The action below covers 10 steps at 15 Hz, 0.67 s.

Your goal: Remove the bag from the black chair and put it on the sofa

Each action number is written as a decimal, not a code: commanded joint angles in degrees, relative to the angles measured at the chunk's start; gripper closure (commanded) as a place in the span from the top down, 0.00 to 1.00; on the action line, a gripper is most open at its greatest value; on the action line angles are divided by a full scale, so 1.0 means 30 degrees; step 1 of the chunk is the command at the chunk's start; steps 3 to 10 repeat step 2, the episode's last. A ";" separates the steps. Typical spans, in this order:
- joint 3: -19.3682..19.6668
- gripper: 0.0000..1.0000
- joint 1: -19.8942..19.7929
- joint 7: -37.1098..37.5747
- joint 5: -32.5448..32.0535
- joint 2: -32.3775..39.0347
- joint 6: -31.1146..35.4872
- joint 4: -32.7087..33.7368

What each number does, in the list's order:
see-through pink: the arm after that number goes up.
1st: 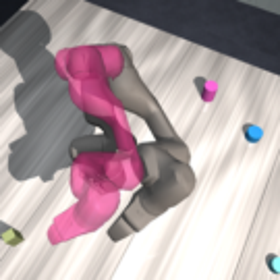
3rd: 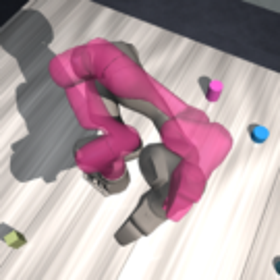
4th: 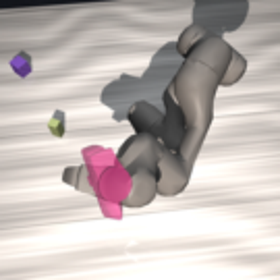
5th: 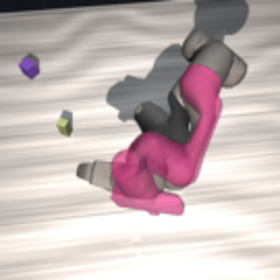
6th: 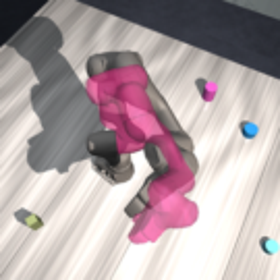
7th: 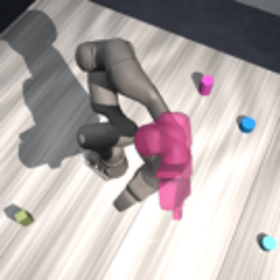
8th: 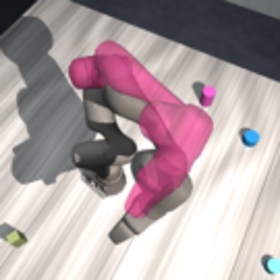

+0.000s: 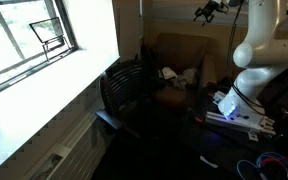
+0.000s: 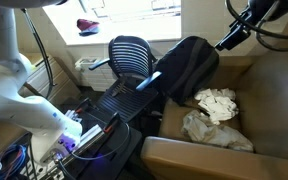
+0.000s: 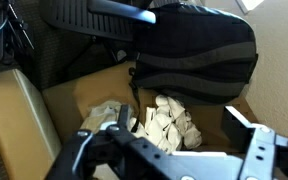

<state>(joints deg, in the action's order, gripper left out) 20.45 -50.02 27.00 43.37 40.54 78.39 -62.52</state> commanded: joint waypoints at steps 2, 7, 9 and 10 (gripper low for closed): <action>-0.0789 0.93 -0.0320 0.0283 -0.0495 0.0084 0.0106 0.0385; -0.0789 0.93 -0.0320 0.0283 -0.0495 0.0084 0.0106 0.0385; -0.0789 0.93 -0.0320 0.0283 -0.0495 0.0084 0.0106 0.0385; -0.0789 0.93 -0.0320 0.0283 -0.0495 0.0084 0.0106 0.0385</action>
